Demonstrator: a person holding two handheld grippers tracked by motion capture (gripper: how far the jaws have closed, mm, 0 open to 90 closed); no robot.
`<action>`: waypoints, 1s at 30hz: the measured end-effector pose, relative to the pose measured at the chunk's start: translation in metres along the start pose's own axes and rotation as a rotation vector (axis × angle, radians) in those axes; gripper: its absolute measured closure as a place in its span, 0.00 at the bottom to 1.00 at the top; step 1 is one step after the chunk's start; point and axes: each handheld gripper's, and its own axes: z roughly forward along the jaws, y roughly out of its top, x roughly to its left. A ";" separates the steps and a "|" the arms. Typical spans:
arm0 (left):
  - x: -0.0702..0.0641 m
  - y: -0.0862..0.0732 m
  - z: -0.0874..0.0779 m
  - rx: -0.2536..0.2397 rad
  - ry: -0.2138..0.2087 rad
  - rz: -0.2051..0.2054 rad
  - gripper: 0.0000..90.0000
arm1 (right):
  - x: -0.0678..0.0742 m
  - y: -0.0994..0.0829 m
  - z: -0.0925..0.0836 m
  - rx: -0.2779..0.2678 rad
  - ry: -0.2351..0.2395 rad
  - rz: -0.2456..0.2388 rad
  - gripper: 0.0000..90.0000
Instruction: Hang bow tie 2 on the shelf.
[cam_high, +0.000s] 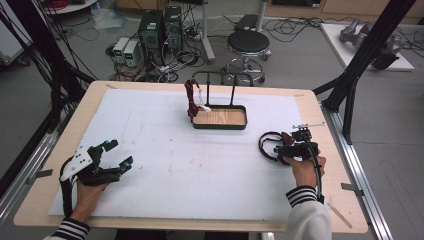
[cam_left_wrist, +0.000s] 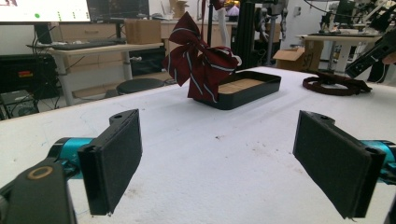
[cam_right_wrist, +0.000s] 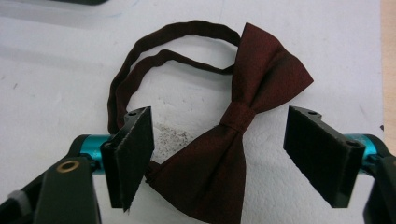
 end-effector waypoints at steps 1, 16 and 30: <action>0.000 0.000 0.000 0.000 0.000 0.001 0.18 | 0.000 0.000 0.000 0.000 0.000 0.000 0.27; 0.000 0.000 0.000 0.002 -0.001 0.005 0.18 | -0.004 0.000 0.012 0.074 0.001 0.023 0.38; -0.001 0.000 0.000 0.000 -0.006 0.010 0.18 | -0.005 -0.004 0.016 0.113 0.012 0.049 0.57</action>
